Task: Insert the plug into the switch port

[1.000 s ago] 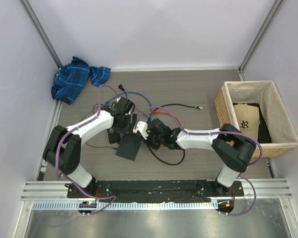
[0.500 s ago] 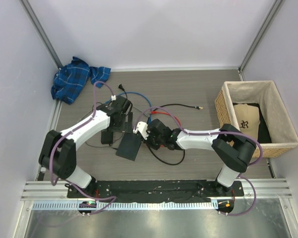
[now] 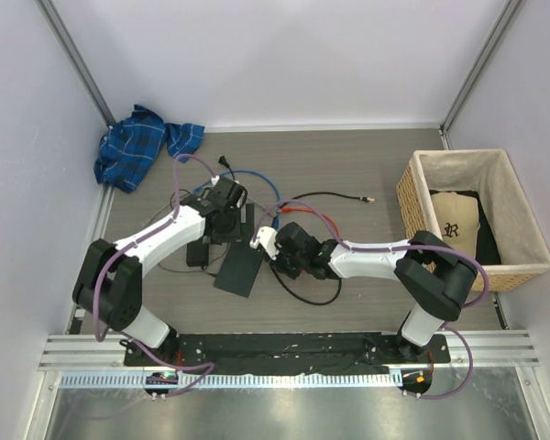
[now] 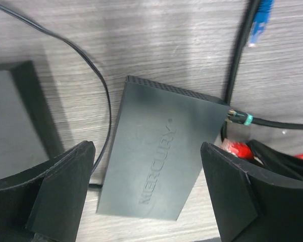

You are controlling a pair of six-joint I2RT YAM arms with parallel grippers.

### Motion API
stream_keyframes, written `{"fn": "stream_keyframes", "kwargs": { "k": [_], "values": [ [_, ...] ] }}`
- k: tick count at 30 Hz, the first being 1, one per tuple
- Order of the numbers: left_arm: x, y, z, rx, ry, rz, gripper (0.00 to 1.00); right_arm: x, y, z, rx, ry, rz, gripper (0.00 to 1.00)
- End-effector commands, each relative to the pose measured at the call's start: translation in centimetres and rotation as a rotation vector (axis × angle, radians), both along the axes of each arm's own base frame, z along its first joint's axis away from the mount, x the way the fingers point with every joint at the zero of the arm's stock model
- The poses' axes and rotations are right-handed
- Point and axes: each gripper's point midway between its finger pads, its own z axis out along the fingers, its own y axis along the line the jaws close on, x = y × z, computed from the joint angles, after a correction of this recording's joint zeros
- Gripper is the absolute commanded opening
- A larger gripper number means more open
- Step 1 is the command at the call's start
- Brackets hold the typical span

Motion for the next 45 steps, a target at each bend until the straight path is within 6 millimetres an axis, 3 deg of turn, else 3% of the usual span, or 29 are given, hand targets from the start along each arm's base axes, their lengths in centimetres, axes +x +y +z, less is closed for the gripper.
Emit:
{"fn": "stream_keyframes", "kwargs": {
  "k": [1, 10, 16, 34, 38, 45],
  "values": [
    [0.3, -1.3, -1.8, -0.044, 0.008, 0.024, 0.90, 0.4, 1.6, 2.5, 0.082, -0.050, 0.020, 0.01],
    [-0.3, 1.2, -4.3, 0.031, 0.034, 0.093, 0.81, 0.3, 1.7, 2.6, 0.101, -0.049, 0.015, 0.01],
    [-1.1, 1.0, -5.0, 0.015, 0.062, 0.083, 0.80, 0.6, 2.4, 3.2, 0.123, -0.057, 0.020, 0.01],
    [-2.0, 1.2, -6.3, 0.013, 0.096, 0.102, 0.75, 1.2, 3.6, 2.3, 0.070, -0.031, 0.007, 0.01],
    [-2.0, 1.2, -6.2, 0.009, 0.090, 0.105, 0.74, 0.9, 2.7, 1.1, 0.016, -0.010, -0.008, 0.01],
    [-2.0, 1.2, -6.5, 0.009, 0.094, 0.114, 0.74, 0.6, 2.5, 1.4, 0.019, 0.001, -0.016, 0.01]
  ]
}}
